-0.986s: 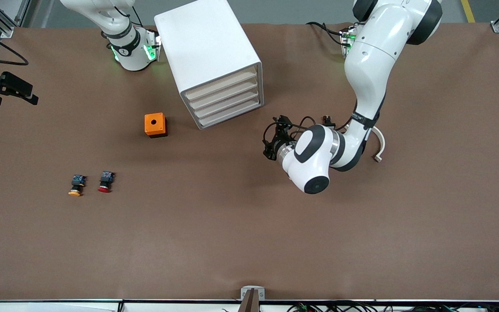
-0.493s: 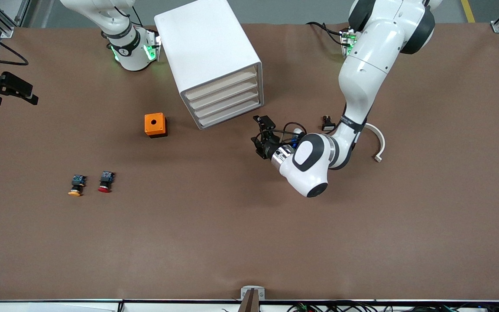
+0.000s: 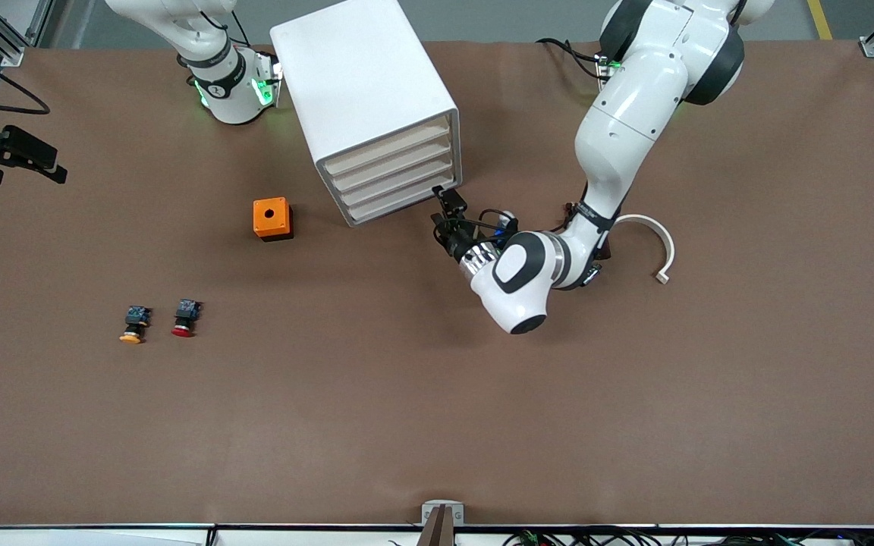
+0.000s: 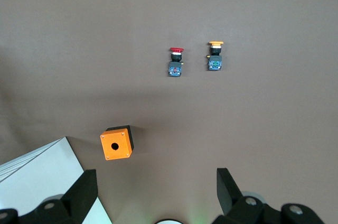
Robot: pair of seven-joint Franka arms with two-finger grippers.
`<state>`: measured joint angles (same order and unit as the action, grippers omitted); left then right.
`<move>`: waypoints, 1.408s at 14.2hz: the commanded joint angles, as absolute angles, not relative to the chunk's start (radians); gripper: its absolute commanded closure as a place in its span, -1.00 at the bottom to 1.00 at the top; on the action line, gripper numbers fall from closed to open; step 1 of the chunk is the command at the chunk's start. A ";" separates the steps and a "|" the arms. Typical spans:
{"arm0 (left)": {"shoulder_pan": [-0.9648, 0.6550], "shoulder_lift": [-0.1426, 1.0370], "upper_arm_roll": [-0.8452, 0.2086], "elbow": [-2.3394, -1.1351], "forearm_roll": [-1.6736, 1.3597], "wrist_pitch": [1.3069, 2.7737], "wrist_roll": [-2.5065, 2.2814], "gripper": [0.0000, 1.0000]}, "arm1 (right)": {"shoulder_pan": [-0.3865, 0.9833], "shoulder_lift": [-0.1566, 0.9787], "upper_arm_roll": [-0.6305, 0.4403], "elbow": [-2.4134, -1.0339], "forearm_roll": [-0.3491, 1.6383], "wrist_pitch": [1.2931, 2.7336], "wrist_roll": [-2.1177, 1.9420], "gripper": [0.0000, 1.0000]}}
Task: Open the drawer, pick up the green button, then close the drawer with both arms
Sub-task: 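Pull the drawer open with the left gripper while the right gripper approaches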
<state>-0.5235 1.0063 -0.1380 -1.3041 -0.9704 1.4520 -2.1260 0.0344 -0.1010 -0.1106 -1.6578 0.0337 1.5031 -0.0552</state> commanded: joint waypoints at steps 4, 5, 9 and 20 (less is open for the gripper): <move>-0.552 1.012 -0.150 -1.351 -0.992 1.399 -2.143 -0.39 | 0.015 -0.051 -0.104 -1.608 0.031 1.462 -0.055 -1.00; -0.552 1.020 -0.150 -1.351 -0.991 1.399 -2.144 -0.38 | 0.017 -0.037 -0.104 -1.606 0.029 1.469 -0.057 -1.00; -0.561 1.031 -0.150 -1.358 -0.983 1.399 -2.145 -0.37 | 0.000 0.044 -0.106 -1.592 0.028 1.523 -0.064 -1.00; -0.624 1.037 -0.146 -1.374 -0.966 1.399 -2.144 0.58 | -0.003 0.160 -0.100 -1.568 0.017 1.523 0.012 -1.00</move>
